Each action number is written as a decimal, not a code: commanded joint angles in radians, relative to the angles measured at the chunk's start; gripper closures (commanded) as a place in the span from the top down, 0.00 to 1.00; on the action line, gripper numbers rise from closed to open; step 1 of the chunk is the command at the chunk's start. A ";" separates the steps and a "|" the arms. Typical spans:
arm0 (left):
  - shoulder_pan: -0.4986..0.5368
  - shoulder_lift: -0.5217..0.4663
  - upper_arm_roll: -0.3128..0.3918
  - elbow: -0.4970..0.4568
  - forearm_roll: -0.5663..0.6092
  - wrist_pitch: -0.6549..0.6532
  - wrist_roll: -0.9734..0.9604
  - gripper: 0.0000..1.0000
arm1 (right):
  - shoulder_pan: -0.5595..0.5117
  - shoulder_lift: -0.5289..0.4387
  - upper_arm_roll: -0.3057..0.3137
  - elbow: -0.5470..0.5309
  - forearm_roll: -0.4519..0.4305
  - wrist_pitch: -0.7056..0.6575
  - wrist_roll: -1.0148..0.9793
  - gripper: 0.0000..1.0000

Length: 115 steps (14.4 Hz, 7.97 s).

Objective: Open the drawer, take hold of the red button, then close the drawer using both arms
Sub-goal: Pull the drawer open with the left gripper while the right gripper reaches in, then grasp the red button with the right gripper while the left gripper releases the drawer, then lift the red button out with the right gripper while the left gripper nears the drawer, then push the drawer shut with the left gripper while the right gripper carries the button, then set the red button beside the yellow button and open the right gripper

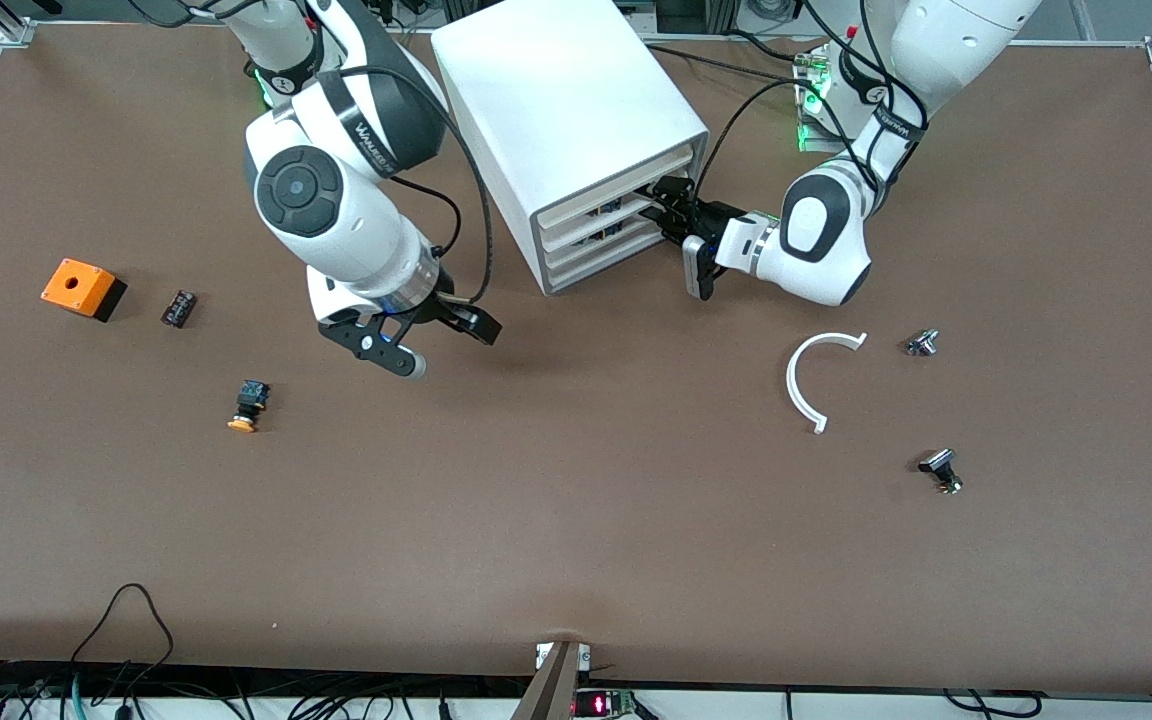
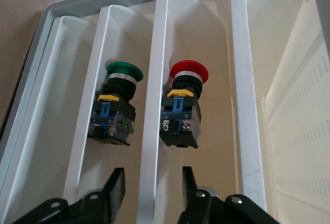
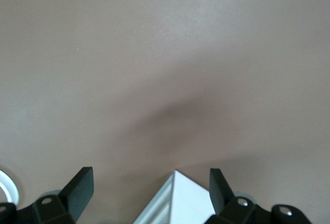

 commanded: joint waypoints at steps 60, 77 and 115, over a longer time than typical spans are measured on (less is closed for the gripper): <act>-0.025 0.100 0.140 0.822 1.209 -0.317 -1.591 1.00 | 0.190 0.289 -0.009 0.401 0.016 -0.003 0.342 0.00; -0.206 0.016 0.058 0.388 1.210 0.301 -2.122 1.00 | -0.097 0.149 -0.191 0.098 -0.070 -0.091 -0.935 0.00; -0.077 0.031 -0.137 0.569 1.155 -0.086 -2.080 1.00 | -0.275 -0.254 -0.231 -0.227 -0.141 -0.084 -1.095 0.99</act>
